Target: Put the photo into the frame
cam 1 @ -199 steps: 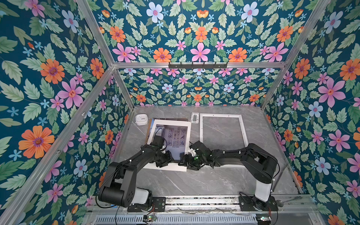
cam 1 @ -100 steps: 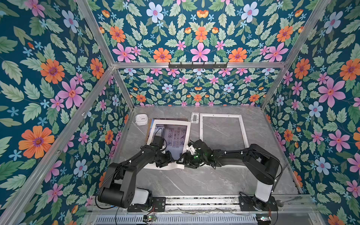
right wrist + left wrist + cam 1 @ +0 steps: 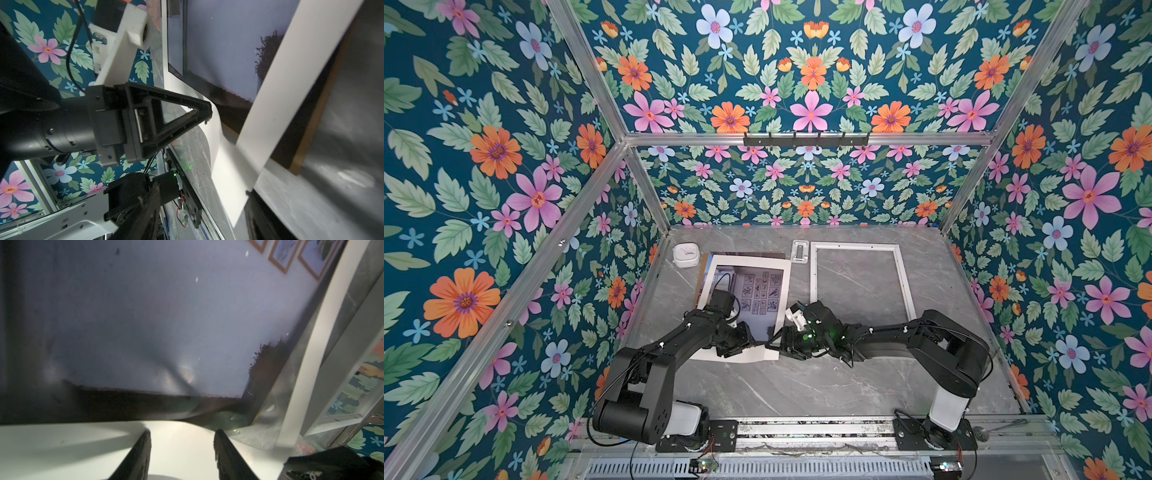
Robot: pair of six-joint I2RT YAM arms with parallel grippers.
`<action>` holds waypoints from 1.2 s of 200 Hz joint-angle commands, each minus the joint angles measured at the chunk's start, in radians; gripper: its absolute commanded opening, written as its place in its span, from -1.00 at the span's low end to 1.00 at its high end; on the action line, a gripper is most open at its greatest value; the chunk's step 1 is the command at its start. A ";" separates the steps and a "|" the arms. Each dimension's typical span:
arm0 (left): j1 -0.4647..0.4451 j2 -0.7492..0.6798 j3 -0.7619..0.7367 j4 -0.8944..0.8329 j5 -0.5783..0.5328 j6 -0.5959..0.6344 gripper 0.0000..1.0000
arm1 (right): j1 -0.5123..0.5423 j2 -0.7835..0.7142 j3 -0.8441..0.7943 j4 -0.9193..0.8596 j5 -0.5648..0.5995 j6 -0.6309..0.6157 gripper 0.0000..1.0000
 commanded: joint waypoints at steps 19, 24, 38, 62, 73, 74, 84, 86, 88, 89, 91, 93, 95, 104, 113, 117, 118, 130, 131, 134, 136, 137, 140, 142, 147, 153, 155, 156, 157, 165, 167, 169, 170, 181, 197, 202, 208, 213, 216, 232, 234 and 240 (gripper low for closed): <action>-0.001 0.002 -0.007 -0.033 -0.035 0.011 0.04 | 0.001 0.029 -0.007 0.149 -0.034 0.045 0.08; -0.001 0.002 -0.006 -0.035 -0.035 0.011 0.04 | 0.001 0.034 -0.012 0.162 -0.033 0.053 0.07; 0.000 -0.001 -0.007 -0.037 -0.036 0.011 0.04 | 0.001 0.040 -0.020 0.182 -0.031 0.070 0.03; 0.000 -0.004 -0.006 -0.041 -0.038 0.011 0.04 | 0.001 0.041 -0.037 0.199 -0.022 0.084 -0.04; -0.001 -0.005 -0.006 -0.041 -0.038 0.013 0.04 | 0.001 0.034 -0.045 0.201 -0.015 0.088 -0.05; -0.001 -0.005 -0.006 -0.041 -0.038 0.013 0.04 | 0.001 0.033 -0.046 0.201 -0.015 0.088 -0.05; 0.000 -0.007 -0.006 -0.043 -0.038 0.013 0.04 | 0.001 0.025 -0.053 0.203 -0.008 0.085 -0.06; -0.001 -0.007 -0.005 -0.044 -0.038 0.013 0.04 | 0.002 0.023 -0.054 0.203 -0.006 0.084 -0.06; -0.001 -0.008 -0.006 -0.044 -0.038 0.012 0.04 | 0.001 0.020 -0.056 0.203 -0.004 0.083 -0.06; -0.001 -0.008 -0.006 -0.044 -0.037 0.012 0.04 | 0.002 0.019 -0.057 0.204 -0.004 0.083 -0.06; -0.001 -0.009 -0.006 -0.043 -0.038 0.011 0.04 | 0.000 0.018 -0.058 0.203 -0.002 0.083 -0.07; 0.000 -0.009 -0.006 -0.044 -0.038 0.011 0.04 | 0.002 0.016 -0.058 0.203 -0.001 0.084 -0.07; -0.001 -0.010 -0.006 -0.044 -0.038 0.011 0.04 | 0.001 0.015 -0.059 0.203 0.001 0.083 -0.07; -0.001 -0.012 -0.006 -0.043 -0.038 0.010 0.04 | 0.001 0.010 -0.064 0.214 0.004 0.085 -0.10; -0.001 -0.014 -0.004 -0.043 -0.038 0.010 0.04 | 0.001 0.013 -0.069 0.241 0.000 0.094 -0.14; -0.001 -0.014 -0.004 -0.044 -0.038 0.010 0.04 | 0.001 0.014 -0.070 0.255 -0.001 0.101 -0.16; 0.000 -0.014 -0.003 -0.044 -0.038 0.010 0.04 | 0.001 0.016 -0.071 0.259 -0.002 0.102 -0.16; -0.001 -0.017 -0.001 -0.044 -0.035 0.007 0.04 | 0.000 0.023 -0.076 0.296 -0.005 0.121 -0.20; -0.001 -0.017 -0.001 -0.044 -0.034 0.007 0.04 | 0.000 0.024 -0.076 0.299 -0.005 0.123 -0.20; -0.001 -0.017 -0.001 -0.044 -0.033 0.006 0.04 | 0.001 0.027 -0.078 0.309 -0.006 0.127 -0.20; -0.001 -0.017 -0.001 -0.044 -0.033 0.006 0.05 | 0.002 0.027 -0.078 0.314 -0.005 0.129 -0.20; -0.001 -0.019 0.000 -0.044 -0.033 0.005 0.05 | 0.001 0.028 -0.078 0.316 -0.005 0.131 -0.21; -0.001 -0.020 0.001 -0.044 -0.033 0.005 0.04 | 0.002 0.029 -0.080 0.322 -0.005 0.133 -0.21; -0.002 -0.021 0.000 -0.044 -0.032 0.005 0.04 | 0.002 0.030 -0.080 0.326 -0.005 0.133 -0.21; -0.002 -0.022 0.000 -0.044 -0.032 0.004 0.04 | 0.001 0.031 -0.081 0.330 -0.004 0.136 -0.22; -0.002 -0.024 0.001 -0.044 -0.032 0.003 0.04 | 0.001 0.035 -0.080 0.327 -0.002 0.137 -0.22; -0.002 -0.024 0.001 -0.044 -0.032 0.003 0.04 | 0.001 0.035 -0.079 0.325 -0.003 0.137 -0.22; -0.002 -0.024 0.001 -0.044 -0.031 0.003 0.04 | 0.002 0.035 -0.078 0.324 -0.003 0.137 -0.22; -0.002 -0.024 0.001 -0.044 -0.031 0.003 0.04 | 0.002 0.036 -0.077 0.322 -0.003 0.138 -0.22; -0.001 -0.026 0.002 -0.044 -0.030 0.003 0.04 | 0.002 0.040 -0.077 0.321 -0.004 0.140 -0.25; -0.001 -0.026 0.002 -0.045 -0.030 0.003 0.04 | 0.002 0.041 -0.077 0.321 -0.003 0.141 -0.26; -0.002 -0.026 0.001 -0.046 -0.030 0.003 0.04 | 0.002 0.041 -0.078 0.321 -0.003 0.142 -0.27; -0.002 -0.026 0.001 -0.046 -0.030 0.003 0.04 | 0.002 0.041 -0.078 0.320 -0.002 0.143 -0.28; -0.002 -0.026 0.001 -0.047 -0.029 0.005 0.04 | 0.002 0.045 -0.081 0.318 0.000 0.150 -0.34; -0.002 -0.030 0.004 -0.053 -0.030 0.006 0.04 | 0.002 0.048 -0.084 0.317 0.003 0.156 -0.40; -0.002 -0.030 0.005 -0.056 -0.032 0.006 0.04 | 0.002 0.048 -0.085 0.314 0.006 0.158 -0.42; -0.002 -0.032 0.007 -0.058 -0.033 0.008 0.04 | 0.001 0.048 -0.086 0.308 0.008 0.159 -0.47; -0.002 -0.033 0.007 -0.058 -0.033 0.008 0.04 | 0.001 0.047 -0.086 0.302 0.010 0.158 -0.50; -0.002 -0.033 0.008 -0.059 -0.033 0.008 0.04 | 0.002 0.048 -0.086 0.301 0.010 0.158 -0.52; -0.002 -0.037 0.010 -0.064 -0.035 0.010 0.04 | 0.001 0.050 -0.085 0.298 0.013 0.159 -0.62; -0.002 -0.037 0.011 -0.064 -0.035 0.010 0.04 | 0.001 0.050 -0.085 0.296 0.013 0.160 -0.63; -0.002 -0.037 0.012 -0.065 -0.034 0.010 0.04 | 0.001 0.051 -0.083 0.289 0.014 0.160 -0.67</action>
